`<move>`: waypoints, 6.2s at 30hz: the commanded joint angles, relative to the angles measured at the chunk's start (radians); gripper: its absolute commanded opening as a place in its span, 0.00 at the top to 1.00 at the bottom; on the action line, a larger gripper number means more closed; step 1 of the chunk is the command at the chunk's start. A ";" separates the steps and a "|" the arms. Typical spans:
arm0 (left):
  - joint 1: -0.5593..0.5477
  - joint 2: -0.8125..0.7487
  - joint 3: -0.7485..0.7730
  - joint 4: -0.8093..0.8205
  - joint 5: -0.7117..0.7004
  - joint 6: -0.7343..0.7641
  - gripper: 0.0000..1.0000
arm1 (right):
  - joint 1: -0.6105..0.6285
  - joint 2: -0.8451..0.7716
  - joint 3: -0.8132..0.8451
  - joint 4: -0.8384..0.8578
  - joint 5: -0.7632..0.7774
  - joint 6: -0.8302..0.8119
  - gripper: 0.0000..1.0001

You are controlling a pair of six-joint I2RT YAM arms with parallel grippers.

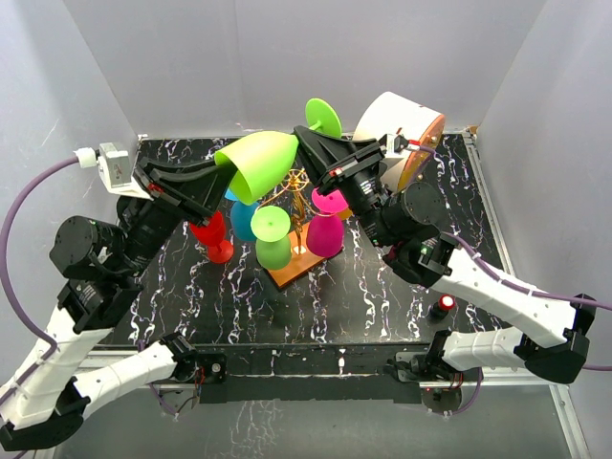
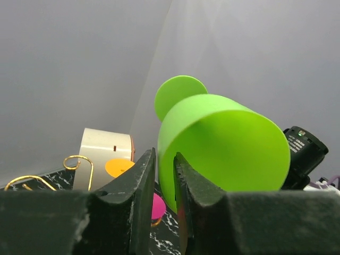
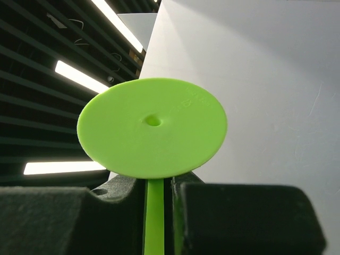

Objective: Place the wine glass upside down on the wine glass rack

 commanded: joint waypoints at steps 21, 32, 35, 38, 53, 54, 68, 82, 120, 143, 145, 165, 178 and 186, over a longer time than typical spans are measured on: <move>-0.001 -0.198 0.096 -0.318 0.028 -0.069 0.24 | 0.013 -0.095 -0.073 -0.012 -0.176 -0.391 1.00; -0.001 -0.115 0.203 -0.369 -0.005 -0.316 0.20 | 0.031 0.014 0.054 0.009 -0.561 -0.802 1.00; -0.001 -0.117 0.191 -0.346 0.014 -0.369 0.20 | 0.078 0.058 0.096 -0.007 -0.592 -0.935 1.00; -0.001 -0.112 0.190 -0.354 0.023 -0.399 0.19 | 0.117 0.099 0.160 -0.063 -0.565 -1.073 1.00; -0.001 -0.007 0.353 -0.595 -0.078 -0.661 0.33 | 0.166 0.156 0.205 -0.038 -0.483 -1.270 1.00; -0.001 -0.002 0.364 -0.594 -0.070 -0.669 0.34 | 0.166 0.156 0.205 -0.039 -0.477 -1.282 1.00; -0.022 -0.022 0.401 -0.751 -0.178 -0.798 0.54 | 0.169 0.199 0.241 -0.081 -0.483 -1.408 1.00; -0.039 -0.040 0.291 -0.706 -0.161 -0.858 0.73 | 0.173 0.223 0.243 -0.075 -0.532 -1.404 1.00; -0.055 -0.217 0.088 -0.601 -0.684 -0.815 1.00 | 0.174 -0.027 0.026 -0.079 -0.538 -1.288 0.24; -0.056 0.162 0.100 -0.123 -0.931 -0.166 1.00 | 0.174 -0.270 -0.098 -0.317 -0.481 -0.981 0.28; -0.056 0.202 0.130 -0.153 -0.913 -0.191 1.00 | 0.174 -0.269 -0.097 -0.317 -0.473 -0.981 0.28; 0.133 0.356 0.135 -0.250 -0.523 -0.343 1.00 | 0.175 -0.303 -0.158 -0.276 -0.451 -0.936 0.30; 0.313 0.390 0.136 -0.361 -0.193 -0.491 1.00 | 0.174 -0.321 -0.169 -0.275 -0.430 -0.925 0.30; 0.322 0.358 0.105 -0.359 -0.137 -0.536 1.00 | 0.174 -0.317 -0.167 -0.275 -0.426 -0.926 0.30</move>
